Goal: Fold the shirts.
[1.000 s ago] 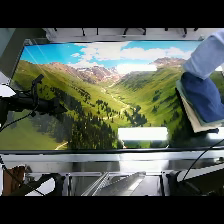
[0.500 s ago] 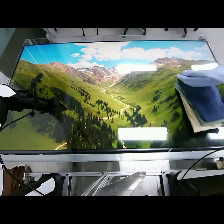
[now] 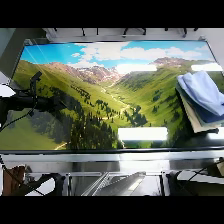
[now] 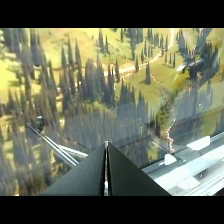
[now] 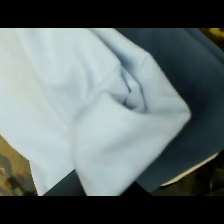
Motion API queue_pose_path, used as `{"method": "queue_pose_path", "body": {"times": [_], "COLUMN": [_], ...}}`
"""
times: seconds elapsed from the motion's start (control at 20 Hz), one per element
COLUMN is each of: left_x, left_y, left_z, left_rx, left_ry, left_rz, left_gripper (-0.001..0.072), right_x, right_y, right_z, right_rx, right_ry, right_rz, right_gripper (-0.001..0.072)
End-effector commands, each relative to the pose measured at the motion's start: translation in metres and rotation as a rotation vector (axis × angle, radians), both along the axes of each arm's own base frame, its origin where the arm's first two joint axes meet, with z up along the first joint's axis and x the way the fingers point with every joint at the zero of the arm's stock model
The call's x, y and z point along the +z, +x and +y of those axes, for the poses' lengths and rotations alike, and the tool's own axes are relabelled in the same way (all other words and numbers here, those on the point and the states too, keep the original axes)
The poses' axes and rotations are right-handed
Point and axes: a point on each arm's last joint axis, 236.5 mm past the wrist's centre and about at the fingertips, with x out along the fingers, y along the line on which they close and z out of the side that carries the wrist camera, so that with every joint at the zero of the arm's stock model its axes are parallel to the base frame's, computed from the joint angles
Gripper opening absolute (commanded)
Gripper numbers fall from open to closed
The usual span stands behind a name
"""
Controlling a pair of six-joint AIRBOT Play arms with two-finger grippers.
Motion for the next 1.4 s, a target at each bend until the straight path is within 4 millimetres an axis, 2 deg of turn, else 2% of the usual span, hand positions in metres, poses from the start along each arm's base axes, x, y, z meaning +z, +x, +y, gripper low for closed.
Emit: {"method": "queue_pose_path", "body": {"times": [0.0,0.05,0.1,0.2,0.3,0.35,0.4,0.45,0.5,0.55,0.6,0.65,0.7,0.75,0.8,0.85,0.95,1.05,1.1,1.2,1.3,1.35], "left_x": [0.000,-0.001,-0.001,-0.001,0.000,0.001,0.003,0.006,0.009,0.011,0.011,0.010,0.010,0.011,0.011,0.011,0.010,0.009,0.009,0.009,0.008,0.009], "left_y": [-0.005,-0.007,-0.009,-0.018,-0.027,-0.026,-0.022,-0.018,-0.012,-0.007,-0.004,-0.003,-0.003,-0.002,0.000,-0.001,-0.006,-0.013,-0.017,-0.026,-0.033,-0.036], "left_z": [-0.002,-0.002,-0.003,-0.005,-0.007,-0.007,-0.008,-0.008,-0.006,-0.005,-0.004,-0.003,-0.003,-0.003,-0.003,-0.003,-0.005,-0.010,-0.015,-0.030,-0.047,-0.055], "left_rx": [-0.015,-0.021,-0.027,-0.050,-0.072,-0.069,-0.062,-0.052,-0.034,-0.022,-0.012,-0.009,-0.009,-0.007,-0.004,-0.006,-0.018,-0.047,-0.067,-0.123,-0.178,-0.201], "left_ry": [-0.003,-0.006,-0.007,-0.015,-0.023,-0.021,-0.016,-0.008,-0.004,0.000,0.003,0.005,0.005,0.003,0.004,0.004,0.000,0.000,-0.002,0.000,0.003,0.004], "left_rz": [0.015,0.022,0.030,0.059,0.088,0.080,0.058,0.032,0.002,-0.016,-0.029,-0.030,-0.030,-0.034,-0.038,-0.035,-0.020,-0.002,0.007,0.020,0.024,0.021], "left_gripper": [0.0011,0.0011,0.0011,0.0011,0.0011,0.0011,0.0012,0.0012,0.0011,0.0012,0.0011,0.0012,0.0011,0.0011,0.0011,0.0011,0.0011,0.0011,0.0011,0.0011,0.0011,0.0011], "right_x": [-0.004,0.001,0.005,0.016,0.035,0.046,0.058,0.072,0.091,0.112,0.136,0.163,0.192,0.208,0.213,0.210,0.201,0.183,0.163,0.115,0.074,0.060], "right_y": [-0.022,-0.020,-0.023,-0.037,-0.059,-0.078,-0.106,-0.134,-0.151,-0.153,-0.137,-0.105,-0.063,-0.035,-0.014,-0.001,0.021,0.026,0.022,0.016,0.011,0.011], "right_z": [-0.004,-0.003,-0.003,-0.011,-0.025,-0.033,-0.041,-0.049,-0.051,-0.047,-0.036,-0.012,0.032,0.082,0.141,0.193,0.314,0.435,0.482,0.539,0.567,0.574], "right_rx": [-0.059,-0.068,-0.073,-0.102,-0.169,-0.219,-0.294,-0.378,-0.470,-0.514,-0.507,-0.441,-0.293,-0.132,0.065,0.228,0.551,0.809,0.898,0.984,1.024,1.034], "right_ry": [-0.015,-0.004,-0.006,-0.032,-0.068,-0.095,-0.134,-0.187,-0.223,-0.251,-0.267,-0.238,-0.181,-0.124,-0.086,-0.070,-0.050,-0.039,-0.039,0.012,0.065,0.081], "right_rz": [0.064,0.042,0.038,0.034,0.014,0.021,0.051,0.077,0.057,-0.009,-0.123,-0.280,-0.441,-0.526,-0.557,-0.559,-0.618,-0.702,-0.690,-0.595,-0.493,-0.464], "right_gripper": [0.0098,0.0458,0.0705,0.0694,0.0693,0.0634,0.0504,0.0486,0.0486,0.0486,0.0485,0.0483,0.0474,0.0386,0.0186,0.0155,0.0017,0.0017,0.0017,0.0018,0.0018,0.0017]}}
